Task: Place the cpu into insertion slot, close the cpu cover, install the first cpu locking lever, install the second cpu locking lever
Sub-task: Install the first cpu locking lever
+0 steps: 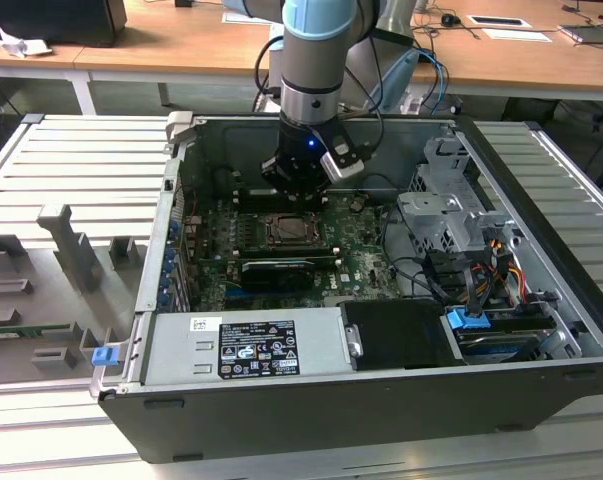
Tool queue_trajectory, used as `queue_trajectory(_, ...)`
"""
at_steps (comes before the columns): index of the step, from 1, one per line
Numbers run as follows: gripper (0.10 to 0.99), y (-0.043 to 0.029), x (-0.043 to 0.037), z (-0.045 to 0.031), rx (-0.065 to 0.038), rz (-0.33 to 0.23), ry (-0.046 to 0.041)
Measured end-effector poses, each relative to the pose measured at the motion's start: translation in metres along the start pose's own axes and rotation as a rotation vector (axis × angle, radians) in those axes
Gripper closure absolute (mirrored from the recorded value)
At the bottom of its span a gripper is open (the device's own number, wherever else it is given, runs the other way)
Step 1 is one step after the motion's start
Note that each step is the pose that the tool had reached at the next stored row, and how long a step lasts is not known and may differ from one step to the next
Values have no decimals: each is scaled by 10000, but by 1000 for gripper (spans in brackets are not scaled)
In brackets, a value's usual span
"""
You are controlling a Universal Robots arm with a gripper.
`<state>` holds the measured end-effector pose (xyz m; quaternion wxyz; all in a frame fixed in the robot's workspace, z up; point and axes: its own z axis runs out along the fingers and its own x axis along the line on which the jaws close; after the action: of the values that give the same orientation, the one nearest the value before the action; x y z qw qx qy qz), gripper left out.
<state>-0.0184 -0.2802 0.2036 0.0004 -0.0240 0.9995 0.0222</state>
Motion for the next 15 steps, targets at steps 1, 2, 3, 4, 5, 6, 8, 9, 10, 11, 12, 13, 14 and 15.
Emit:
queue_trajectory(1, 980, 0, -1, 6, 5, -1, -2)
queue_trajectory(2, 980, 1, -1, 12, 1, -1, -4)
queue_trajectory(3, 980, 0, -1, 14, 5, 0, -2)
queue_trajectory(4, 980, -1, 0, 19, 10, 1, 0)
queue_trajectory(5, 980, -1, -1, 20, 7, 2, 2)
queue_trajectory(6, 980, -1, -3, 21, -40, -1, -2)
queue_trajectory(8, 980, -1, -4, 22, -70, 1, -4)
queue_trajectory(9, 980, 0, -5, 22, -72, 2, -5)
queue_trajectory(10, 980, 0, -5, 20, -73, 1, -5)
queue_trajectory(11, 980, 0, -5, 14, -73, 0, -5)
queue_trajectory(12, 980, 0, -6, 5, -75, 0, -8)
queue_trajectory(13, 980, 1, -5, -19, -71, 0, -5)
queue_trajectory(14, 980, 2, -5, -38, -70, 0, -4)
queue_trajectory(15, 980, 3, -5, -66, -71, 0, -4)
